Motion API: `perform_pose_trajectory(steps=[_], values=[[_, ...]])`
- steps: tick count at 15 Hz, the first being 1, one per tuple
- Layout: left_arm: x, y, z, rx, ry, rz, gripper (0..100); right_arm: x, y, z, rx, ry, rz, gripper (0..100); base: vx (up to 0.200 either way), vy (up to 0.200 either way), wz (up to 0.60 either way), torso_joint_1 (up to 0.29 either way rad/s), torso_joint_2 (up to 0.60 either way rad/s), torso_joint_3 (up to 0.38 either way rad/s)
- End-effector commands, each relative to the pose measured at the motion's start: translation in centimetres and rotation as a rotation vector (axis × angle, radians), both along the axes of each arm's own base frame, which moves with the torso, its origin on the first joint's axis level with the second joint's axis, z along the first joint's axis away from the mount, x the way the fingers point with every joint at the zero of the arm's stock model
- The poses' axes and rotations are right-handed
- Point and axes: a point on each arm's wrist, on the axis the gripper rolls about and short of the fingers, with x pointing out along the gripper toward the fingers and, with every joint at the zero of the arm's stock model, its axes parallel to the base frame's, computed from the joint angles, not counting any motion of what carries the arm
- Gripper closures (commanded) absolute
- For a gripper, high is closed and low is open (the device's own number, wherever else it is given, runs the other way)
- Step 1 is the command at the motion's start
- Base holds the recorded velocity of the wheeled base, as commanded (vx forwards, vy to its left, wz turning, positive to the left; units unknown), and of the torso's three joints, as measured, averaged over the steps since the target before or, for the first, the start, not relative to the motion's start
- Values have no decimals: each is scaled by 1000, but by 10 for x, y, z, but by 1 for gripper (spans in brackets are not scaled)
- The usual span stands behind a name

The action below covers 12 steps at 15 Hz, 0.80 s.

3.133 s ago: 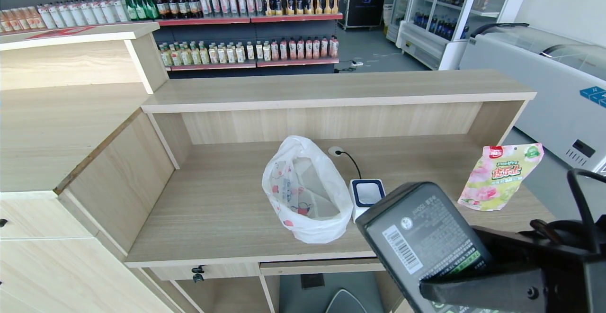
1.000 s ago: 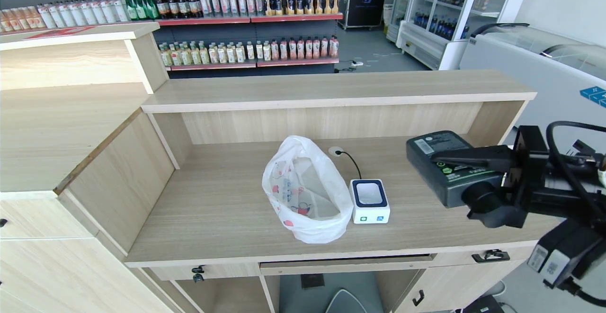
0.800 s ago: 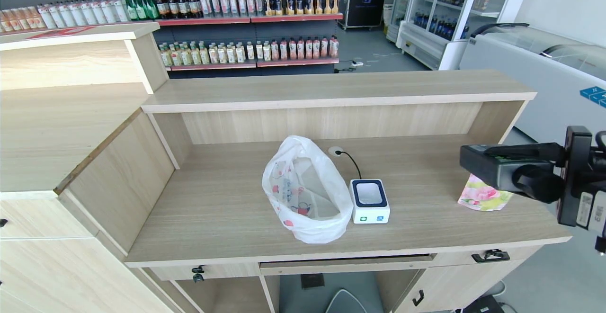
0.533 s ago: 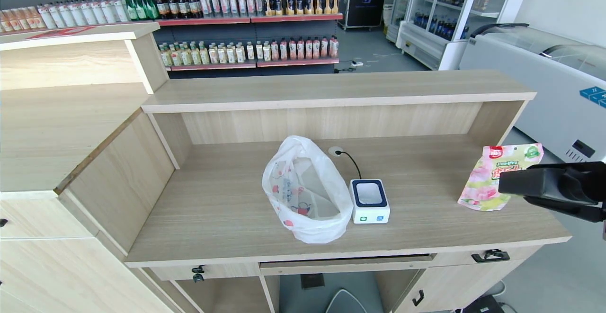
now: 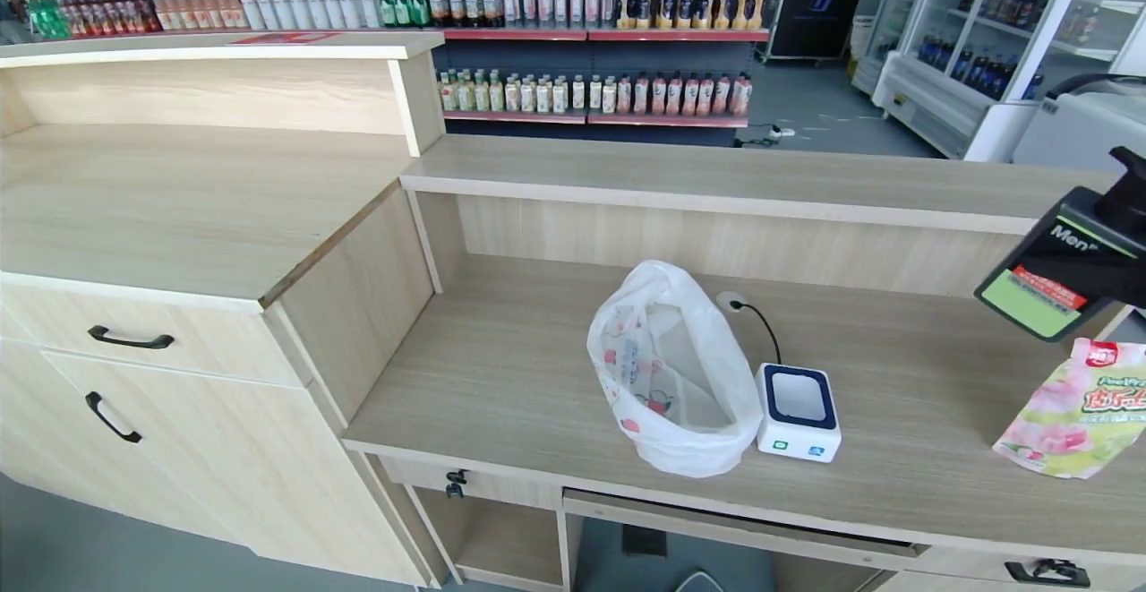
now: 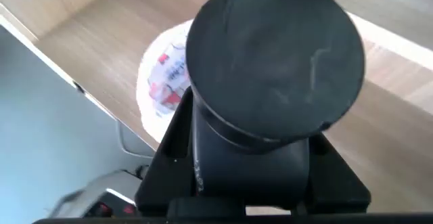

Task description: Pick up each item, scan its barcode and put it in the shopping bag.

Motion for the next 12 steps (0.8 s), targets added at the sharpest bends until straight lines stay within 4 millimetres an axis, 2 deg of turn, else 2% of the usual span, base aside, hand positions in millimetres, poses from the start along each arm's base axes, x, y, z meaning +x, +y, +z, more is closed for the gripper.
perform_pose_trajectory(steps=[1,2,3,4,6,7,8,9,12], values=[[0,0,0,0,2,0,0,62,24,10,438,169,-96,100,0,0,0,0,0,0],[0,0,0,0,2,0,0,82,13,-3,554,227,-163,100,0,0,0,0,0,0],[0,0,0,0,2,0,0,92,8,-15,604,266,-195,100,0,0,0,0,0,0],[0,0,0,0,2,0,0,110,1,-45,629,351,-245,100,0,0,0,0,0,0],[0,0,0,0,2,0,0,124,-12,-77,650,452,-294,100,0,0,0,0,0,0],[0,0,0,0,2,0,0,128,-17,-88,666,495,-274,100,0,0,0,0,0,0],[0,0,0,0,2,0,0,128,-17,-89,668,499,-271,100,0,0,0,0,0,0],[0,0,0,0,2,0,0,134,-20,-101,695,557,-210,100,0,0,0,0,0,0],[0,0,0,0,2,0,0,143,-20,-116,694,600,-168,100,0,0,0,0,0,0]])
